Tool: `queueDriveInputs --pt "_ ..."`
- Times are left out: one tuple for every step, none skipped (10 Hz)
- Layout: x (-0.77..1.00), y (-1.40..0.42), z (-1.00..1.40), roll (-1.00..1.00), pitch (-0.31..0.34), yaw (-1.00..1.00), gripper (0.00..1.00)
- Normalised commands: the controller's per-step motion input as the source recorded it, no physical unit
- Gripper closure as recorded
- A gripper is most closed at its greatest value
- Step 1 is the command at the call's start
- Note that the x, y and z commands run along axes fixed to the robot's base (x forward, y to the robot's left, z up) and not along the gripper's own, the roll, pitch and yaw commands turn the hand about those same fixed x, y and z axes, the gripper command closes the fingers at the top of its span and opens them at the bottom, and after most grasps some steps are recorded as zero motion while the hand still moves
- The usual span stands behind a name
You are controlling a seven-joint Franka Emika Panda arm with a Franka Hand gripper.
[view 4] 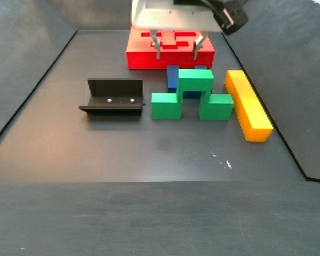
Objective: Pick up the blue object. Move up. Place the blue object on the fixture. Regrasp the blue object. Move to above the board. Insert the blue object.
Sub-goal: Pick up the blue object.
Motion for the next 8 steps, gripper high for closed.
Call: queueDriveInputs --pt "0.04 -0.15 -0.36 0.01 -0.137 0.0 0.0" --pt "0.09 -0.09 -0.44 0.0 -0.177 0.0 0.0" --pt "0.23 0.0 -0.43 0.0 -0.164 0.05 0.0" --pt "0.25 0.0 -0.31 -0.01 -0.153 0.06 0.0" --pt "0.19 0.0 -0.26 -0.02 -0.15 0.07 0.0" --pt "0.05 -0.01 -0.24 -0.01 -0.15 0.04 0.0" --pt "0.0 -0.11 -0.22 0.02 -0.076 0.01 0.0" --pt "0.0 -0.11 -0.15 0.02 -0.046 0.0 0.0"
